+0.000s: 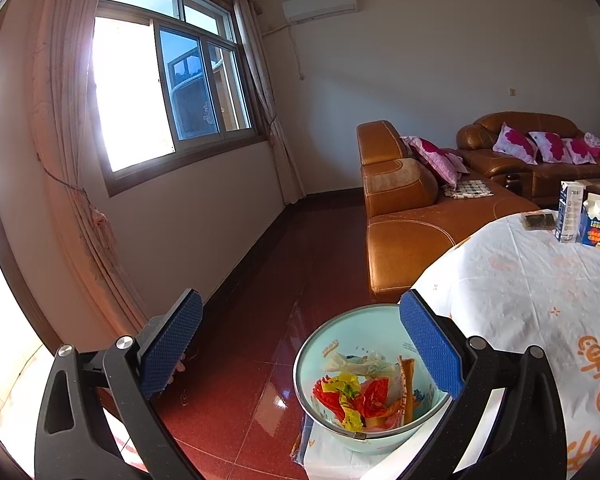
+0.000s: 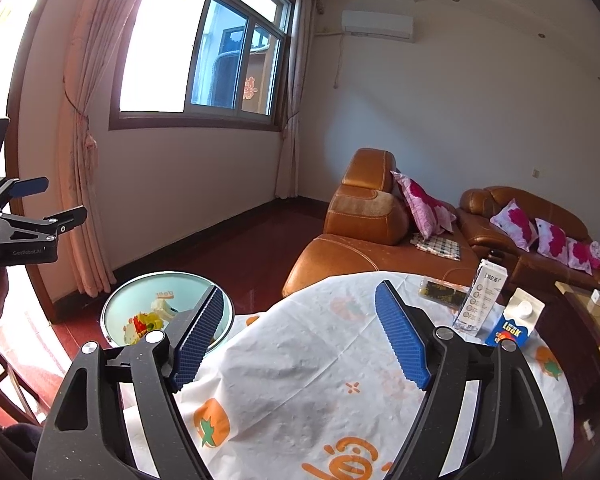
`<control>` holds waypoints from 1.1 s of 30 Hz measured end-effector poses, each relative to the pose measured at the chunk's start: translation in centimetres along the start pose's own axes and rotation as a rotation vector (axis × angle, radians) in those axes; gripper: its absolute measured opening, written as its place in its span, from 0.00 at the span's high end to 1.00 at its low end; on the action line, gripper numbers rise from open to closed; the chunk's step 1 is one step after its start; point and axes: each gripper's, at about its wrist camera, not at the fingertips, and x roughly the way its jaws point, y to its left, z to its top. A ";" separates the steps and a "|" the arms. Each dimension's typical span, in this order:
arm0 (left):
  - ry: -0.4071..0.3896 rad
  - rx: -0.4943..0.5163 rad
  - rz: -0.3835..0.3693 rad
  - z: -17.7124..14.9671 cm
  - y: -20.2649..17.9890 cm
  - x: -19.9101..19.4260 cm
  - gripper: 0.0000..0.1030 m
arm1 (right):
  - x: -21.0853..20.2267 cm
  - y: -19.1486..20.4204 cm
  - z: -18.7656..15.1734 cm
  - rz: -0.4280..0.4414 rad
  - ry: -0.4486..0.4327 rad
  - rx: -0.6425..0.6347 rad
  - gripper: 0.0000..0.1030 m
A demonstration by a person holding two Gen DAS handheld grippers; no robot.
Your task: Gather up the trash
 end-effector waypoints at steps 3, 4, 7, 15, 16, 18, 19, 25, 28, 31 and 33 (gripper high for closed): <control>-0.001 -0.001 0.004 0.0 0.1 -0.1 0.06 | -0.1 0.1 0.1 -0.001 -0.004 -0.001 0.24; -0.002 -0.003 0.006 0.0 0.1 -0.1 0.06 | -0.1 0.2 0.1 -0.001 -0.005 -0.001 0.24; -0.004 -0.005 0.007 0.1 0.2 -0.2 0.06 | -0.1 0.2 0.1 -0.001 -0.002 -0.001 0.24; -0.005 0.000 0.011 0.1 0.2 -0.2 0.06 | -0.2 0.4 0.1 0.000 -0.004 -0.004 0.23; -0.004 0.001 0.013 0.1 0.2 -0.1 0.06 | -0.2 0.5 0.2 -0.001 -0.004 -0.005 0.23; -0.004 0.002 0.012 0.1 0.3 -0.1 0.06 | -0.2 0.5 0.2 0.001 -0.003 -0.004 0.23; -0.002 0.003 0.012 0.1 0.3 -0.1 0.06 | -0.2 0.5 0.1 0.001 -0.004 -0.003 0.23; 0.001 0.004 0.011 0.1 0.3 -0.1 0.06 | -0.3 0.5 0.2 -0.003 -0.010 -0.001 0.22; 0.001 0.010 0.000 0.1 0.2 -0.1 0.06 | -0.5 0.2 0.1 -0.009 -0.020 0.003 0.22; -0.001 0.024 -0.006 0.0 -0.1 -0.1 0.06 | -0.7 0.0 0.1 -0.014 -0.027 0.005 0.20; 0.001 0.035 -0.005 -0.1 -0.3 -0.1 0.06 | -0.8 0.0 0.1 -0.016 -0.029 0.006 0.20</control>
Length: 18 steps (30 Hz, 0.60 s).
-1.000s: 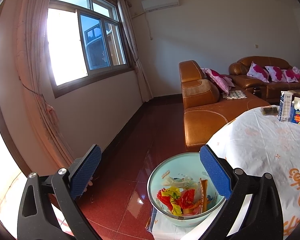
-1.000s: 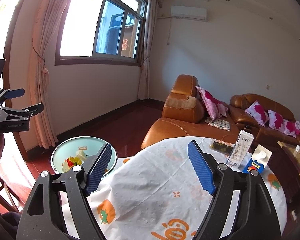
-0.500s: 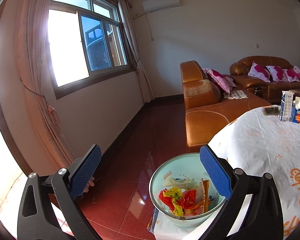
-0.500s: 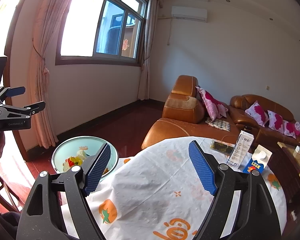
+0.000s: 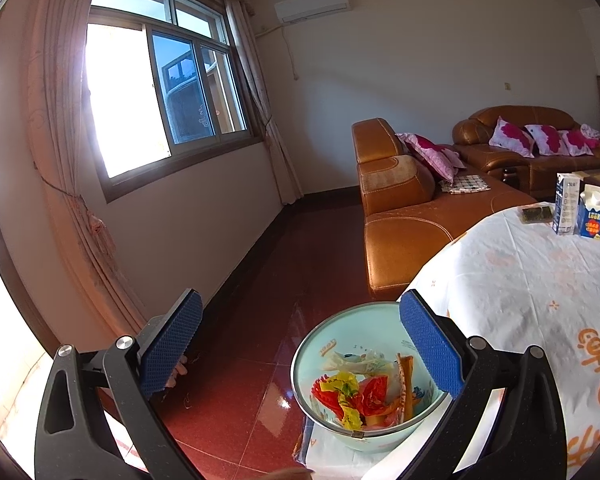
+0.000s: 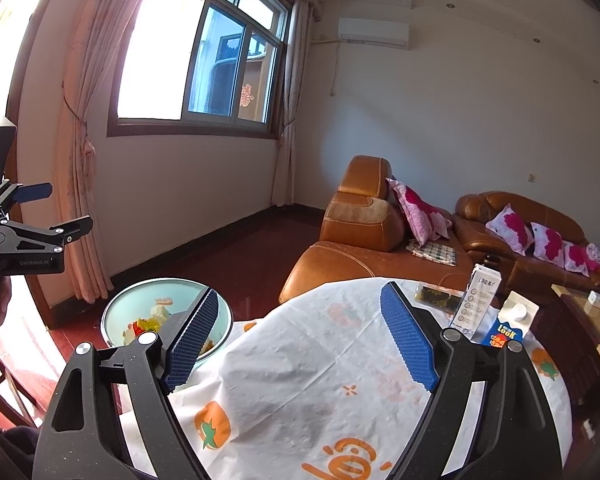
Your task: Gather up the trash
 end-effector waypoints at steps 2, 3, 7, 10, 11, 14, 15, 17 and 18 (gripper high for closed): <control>0.004 0.004 -0.004 -0.1 0.0 0.1 0.06 | -0.1 0.0 -0.1 -0.002 -0.003 0.000 0.19; 0.009 0.003 -0.007 -0.1 0.0 0.1 0.06 | -0.1 0.0 -0.1 -0.003 -0.003 0.000 0.19; 0.020 0.000 0.001 -0.2 0.2 0.5 0.06 | -0.1 0.0 -0.1 -0.003 -0.003 -0.001 0.18; 0.026 -0.002 0.000 -0.2 0.2 0.7 0.06 | -0.1 0.0 -0.2 -0.002 -0.001 -0.002 0.17; 0.029 -0.001 -0.001 -0.2 0.2 0.8 0.06 | -0.1 0.1 -0.2 -0.002 0.001 -0.004 0.17; 0.028 0.010 -0.002 -0.3 -0.1 0.7 0.06 | -0.1 0.2 -0.2 0.001 0.003 -0.009 0.17; 0.026 0.013 -0.002 -0.2 -0.2 0.7 0.06 | -0.1 0.2 -0.2 0.001 0.003 -0.009 0.17; 0.024 0.015 -0.010 -0.2 -0.3 0.6 0.06 | -0.1 0.2 -0.3 -0.001 0.005 -0.010 0.17; 0.023 0.013 -0.010 -0.2 -0.3 0.6 0.06 | -0.1 0.2 -0.3 -0.005 0.008 -0.010 0.17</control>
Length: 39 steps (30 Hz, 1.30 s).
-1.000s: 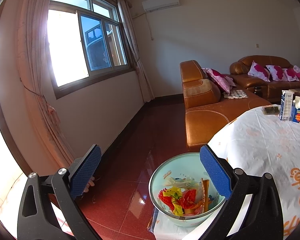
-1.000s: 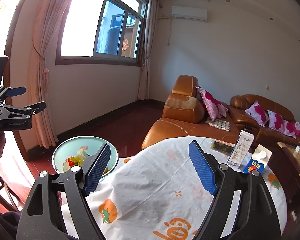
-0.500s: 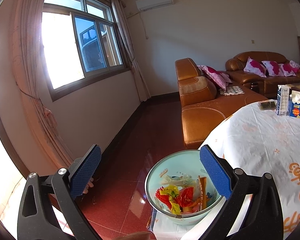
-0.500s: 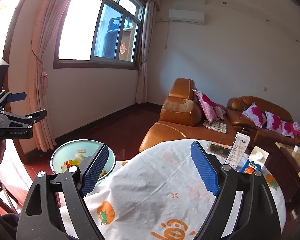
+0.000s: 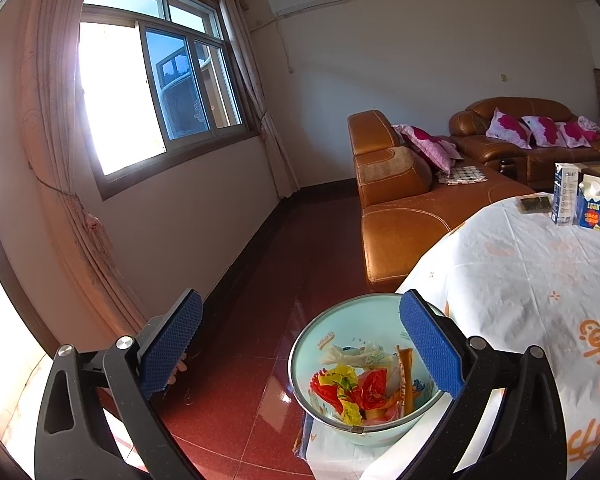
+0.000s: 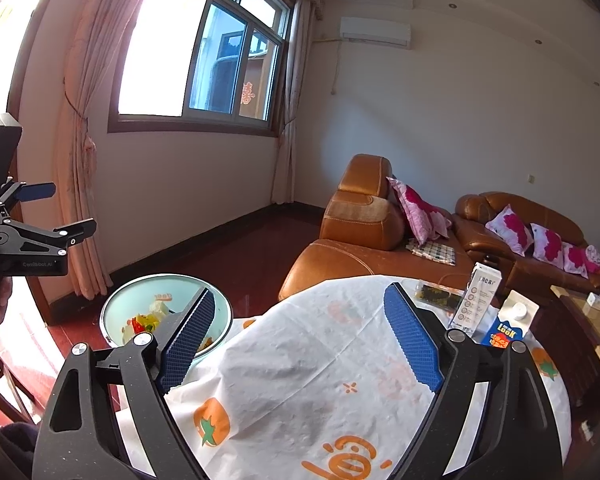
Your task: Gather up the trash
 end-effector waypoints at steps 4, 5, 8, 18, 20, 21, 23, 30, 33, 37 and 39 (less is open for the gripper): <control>0.005 -0.001 0.000 -0.1 0.1 0.1 0.06 | 0.1 -1.0 -0.3 -0.026 0.017 0.010 0.17; 0.009 -0.003 -0.003 -0.1 0.1 0.2 0.06 | 0.1 -1.5 -0.6 -0.040 0.022 0.014 0.16; 0.021 0.002 -0.007 -0.2 0.0 0.5 0.06 | 0.5 -3.6 -1.5 -0.081 0.056 0.042 0.15; 0.078 -0.005 -0.049 -1.2 -0.7 2.0 0.06 | 4.7 -19.0 -10.4 -0.396 0.393 0.322 0.13; 0.097 -0.002 -0.062 -1.6 -0.9 2.5 0.06 | 5.7 -22.0 -12.0 -0.446 0.449 0.370 0.13; 0.108 0.000 -0.064 -1.8 -1.1 2.8 0.06 | 6.0 -22.9 -12.5 -0.458 0.465 0.387 0.13; 0.133 0.004 -0.083 -2.1 -1.3 3.3 0.06 | 6.7 -25.2 -13.5 -0.476 0.496 0.442 0.13; 0.165 0.029 -0.113 -3.0 -2.3 4.0 0.06 | 9.4 -31.0 -16.0 -0.522 0.580 0.557 0.13; 0.164 0.033 -0.122 -3.1 -2.5 4.0 0.06 | 10.5 -32.6 -17.0 -0.519 0.618 0.596 0.13; 0.173 0.009 -0.120 -3.0 -2.1 4.2 0.06 | 11.6 -33.7 -17.4 -0.528 0.634 0.605 0.12; 0.179 -0.006 -0.119 -3.0 -1.8 4.3 0.06 | 12.3 -33.8 -17.3 -0.525 0.648 0.582 0.08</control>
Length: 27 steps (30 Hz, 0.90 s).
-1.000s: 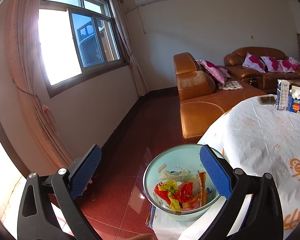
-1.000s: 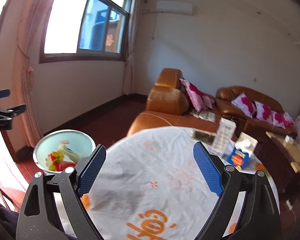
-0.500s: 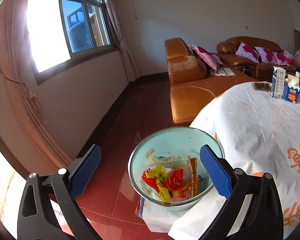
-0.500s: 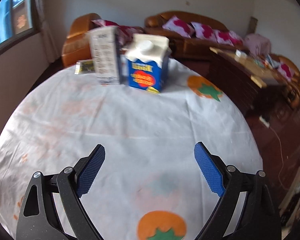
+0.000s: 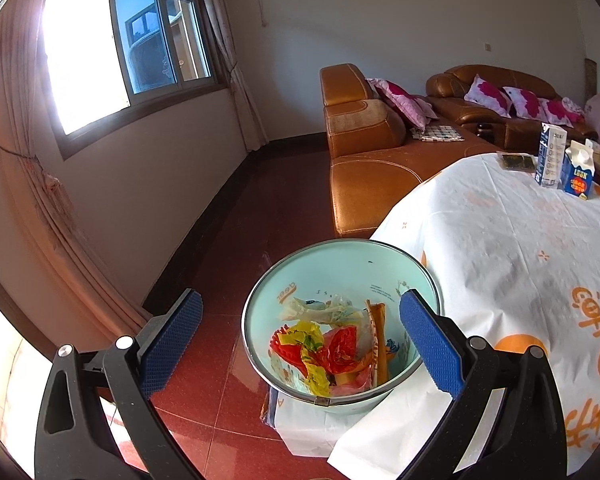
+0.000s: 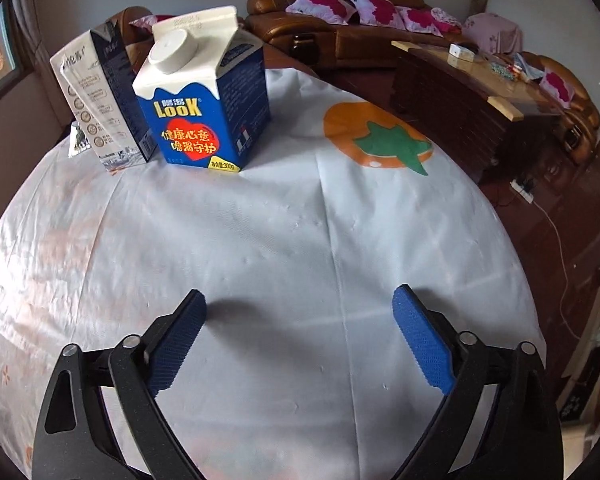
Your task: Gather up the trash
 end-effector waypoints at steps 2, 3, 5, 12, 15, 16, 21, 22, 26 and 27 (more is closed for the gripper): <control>-0.001 -0.006 -0.009 0.0 0.1 0.0 0.06 | 0.4 0.4 0.3 -0.010 -0.007 -0.013 0.05; -0.004 -0.005 -0.005 0.0 0.1 -0.1 0.06 | 0.5 0.4 0.4 -0.006 -0.010 -0.011 0.05; -0.012 -0.008 0.001 0.0 0.1 -0.2 0.06 | 0.9 0.3 0.7 0.003 -0.017 -0.004 0.05; -0.044 -0.032 0.006 0.6 1.0 -1.4 0.06 | 0.7 0.3 0.6 0.009 -0.032 0.010 0.04; -0.082 -0.055 0.058 1.2 2.2 -2.2 0.06 | 0.7 0.4 0.5 0.007 -0.033 0.008 0.04; -0.092 -0.067 0.072 1.3 2.7 -2.4 0.06 | 0.7 0.3 0.5 0.008 -0.033 0.010 0.04; -0.117 -0.131 0.120 1.9 4.8 -2.8 0.06 | 0.7 0.3 0.5 0.008 -0.033 0.009 0.04; -0.118 -0.139 0.116 1.9 5.1 -2.9 0.06 | 0.7 0.4 0.5 0.008 -0.033 0.009 0.04; -0.120 -0.137 0.140 2.0 5.7 -3.2 0.06 | 0.7 0.4 0.5 0.007 -0.033 0.009 0.04; -0.125 -0.144 0.144 2.1 6.1 -3.4 0.06 | 0.7 0.4 0.5 0.007 -0.033 0.009 0.04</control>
